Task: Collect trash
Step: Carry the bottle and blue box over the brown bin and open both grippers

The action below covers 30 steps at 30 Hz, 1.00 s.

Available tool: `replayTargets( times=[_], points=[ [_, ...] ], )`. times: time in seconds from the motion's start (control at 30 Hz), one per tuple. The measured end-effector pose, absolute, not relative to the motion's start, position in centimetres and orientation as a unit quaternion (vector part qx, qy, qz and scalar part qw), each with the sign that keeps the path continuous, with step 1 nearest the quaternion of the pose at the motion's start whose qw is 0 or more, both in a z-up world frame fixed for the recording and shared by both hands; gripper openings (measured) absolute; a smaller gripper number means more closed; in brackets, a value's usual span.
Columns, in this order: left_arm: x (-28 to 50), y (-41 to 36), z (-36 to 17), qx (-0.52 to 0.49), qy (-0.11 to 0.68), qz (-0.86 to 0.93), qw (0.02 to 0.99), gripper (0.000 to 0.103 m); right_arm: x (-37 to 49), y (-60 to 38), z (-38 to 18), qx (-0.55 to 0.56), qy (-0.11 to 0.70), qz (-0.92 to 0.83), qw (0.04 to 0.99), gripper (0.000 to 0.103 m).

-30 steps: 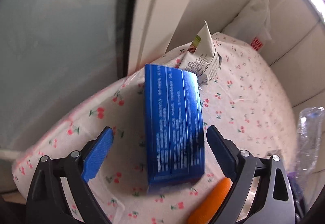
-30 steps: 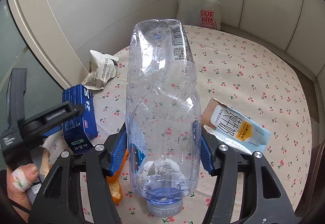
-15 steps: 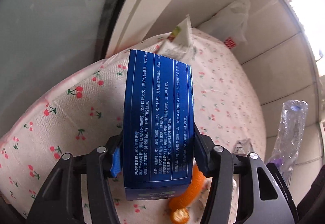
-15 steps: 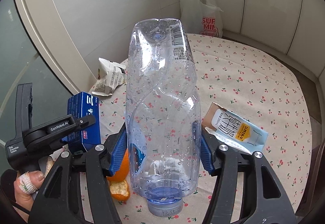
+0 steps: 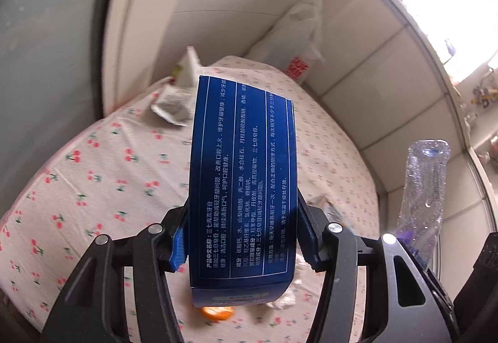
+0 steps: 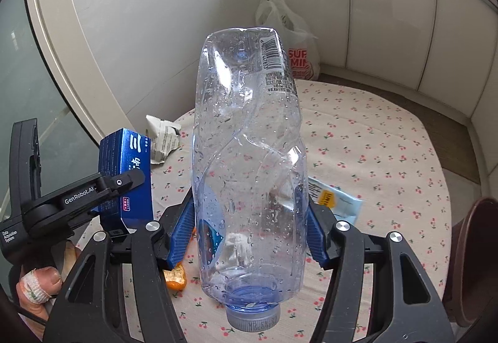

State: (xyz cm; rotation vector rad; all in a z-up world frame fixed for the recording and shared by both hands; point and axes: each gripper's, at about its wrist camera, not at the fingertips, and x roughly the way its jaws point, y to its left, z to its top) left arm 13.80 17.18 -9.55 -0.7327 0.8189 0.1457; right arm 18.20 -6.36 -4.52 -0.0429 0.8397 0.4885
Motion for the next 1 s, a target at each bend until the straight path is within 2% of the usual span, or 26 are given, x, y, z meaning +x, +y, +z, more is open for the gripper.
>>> replayTargets(
  times=[0.3, 1.0],
  points=[
    [15.4, 11.3, -6.7, -0.322, 0.386, 0.013, 0.864, 0.056, 17.5, -10.5, -3.1, -0.005, 0.386, 0.199, 0.901, 0.058],
    [18.2, -1.2, -5.7, -0.264, 0.416, -0.09, 0.866, 0.056, 16.7, -24.2, -1.5, 0.065, 0.37, 0.076, 0.924, 0.058]
  ],
)
